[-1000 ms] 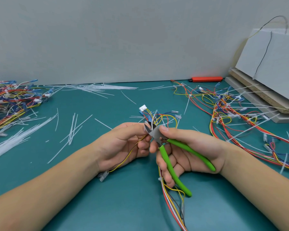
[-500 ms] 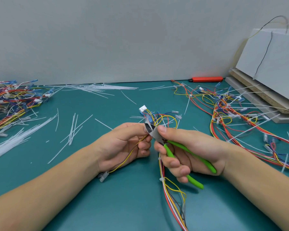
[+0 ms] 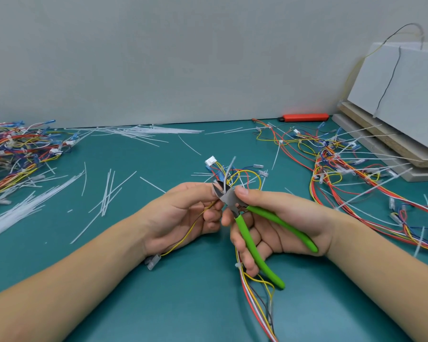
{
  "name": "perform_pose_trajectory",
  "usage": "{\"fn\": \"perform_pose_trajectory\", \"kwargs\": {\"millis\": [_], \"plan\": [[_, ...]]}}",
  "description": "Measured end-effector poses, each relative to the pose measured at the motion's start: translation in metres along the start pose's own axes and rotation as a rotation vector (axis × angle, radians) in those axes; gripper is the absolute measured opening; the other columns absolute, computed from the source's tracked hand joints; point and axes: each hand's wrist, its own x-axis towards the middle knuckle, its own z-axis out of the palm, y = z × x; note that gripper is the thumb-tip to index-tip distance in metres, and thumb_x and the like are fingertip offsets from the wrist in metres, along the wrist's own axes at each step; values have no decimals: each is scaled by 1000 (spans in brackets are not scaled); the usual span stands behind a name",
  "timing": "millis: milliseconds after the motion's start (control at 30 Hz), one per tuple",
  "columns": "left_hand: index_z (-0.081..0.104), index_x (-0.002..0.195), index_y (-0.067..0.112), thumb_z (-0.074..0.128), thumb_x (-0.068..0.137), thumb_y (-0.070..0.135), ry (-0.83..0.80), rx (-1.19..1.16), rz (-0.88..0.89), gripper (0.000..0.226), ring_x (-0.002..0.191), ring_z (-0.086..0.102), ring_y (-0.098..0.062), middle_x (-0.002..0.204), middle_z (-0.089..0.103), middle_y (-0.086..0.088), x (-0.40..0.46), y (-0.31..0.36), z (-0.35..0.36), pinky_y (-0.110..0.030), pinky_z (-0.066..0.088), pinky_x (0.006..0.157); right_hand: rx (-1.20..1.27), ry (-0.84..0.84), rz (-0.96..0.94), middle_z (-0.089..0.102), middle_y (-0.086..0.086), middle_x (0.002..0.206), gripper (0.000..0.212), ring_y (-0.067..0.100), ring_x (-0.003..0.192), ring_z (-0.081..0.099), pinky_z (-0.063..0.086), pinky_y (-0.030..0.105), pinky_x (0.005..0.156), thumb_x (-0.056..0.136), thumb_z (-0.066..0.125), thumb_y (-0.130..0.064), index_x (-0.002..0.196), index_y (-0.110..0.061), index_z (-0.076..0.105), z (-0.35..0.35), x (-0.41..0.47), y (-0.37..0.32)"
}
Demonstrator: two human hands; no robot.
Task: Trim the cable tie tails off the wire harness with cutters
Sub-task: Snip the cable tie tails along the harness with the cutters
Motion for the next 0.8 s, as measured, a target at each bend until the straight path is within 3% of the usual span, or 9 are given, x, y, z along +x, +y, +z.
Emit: {"fn": "perform_pose_trajectory", "kwargs": {"millis": [200,400,533,633,800], "plan": [[66,78,13,67,88,25,21,-19,4,15,74,32,-21,65,55,2,1,-1,-2,-26,39,64,6,9,-11,62,14,84,47,29,67,66,60,46,73,98,55,-58,102,-12,66,2,0,1],[70,74,17,72,79,22,29,-68,35,7,62,42,-10,67,54,3,0,-2,-3,-24,41,61,2,18,-13,45,3,71,45,15,49,42,52,31,54,98,53,-64,89,-21,60,9,2,1],[70,78,16,72,83,25,11,-41,22,10,77,32,-21,65,54,4,0,-1,-2,-25,40,63,54,-32,12,52,5,72,46,18,53,53,58,35,59,96,55,-64,92,-19,62,7,2,1],[66,76,15,66,88,25,22,1,11,16,74,31,-21,65,54,3,0,-2,-1,-28,36,66,65,-52,29,64,13,84,50,29,70,69,62,45,72,97,52,-60,99,-12,66,2,1,1],[67,76,15,66,87,25,34,17,15,16,74,30,-22,65,52,3,0,-1,1,-31,33,68,65,-58,35,67,15,89,51,31,77,72,62,47,76,100,50,-58,103,-10,67,-1,2,2]]}}
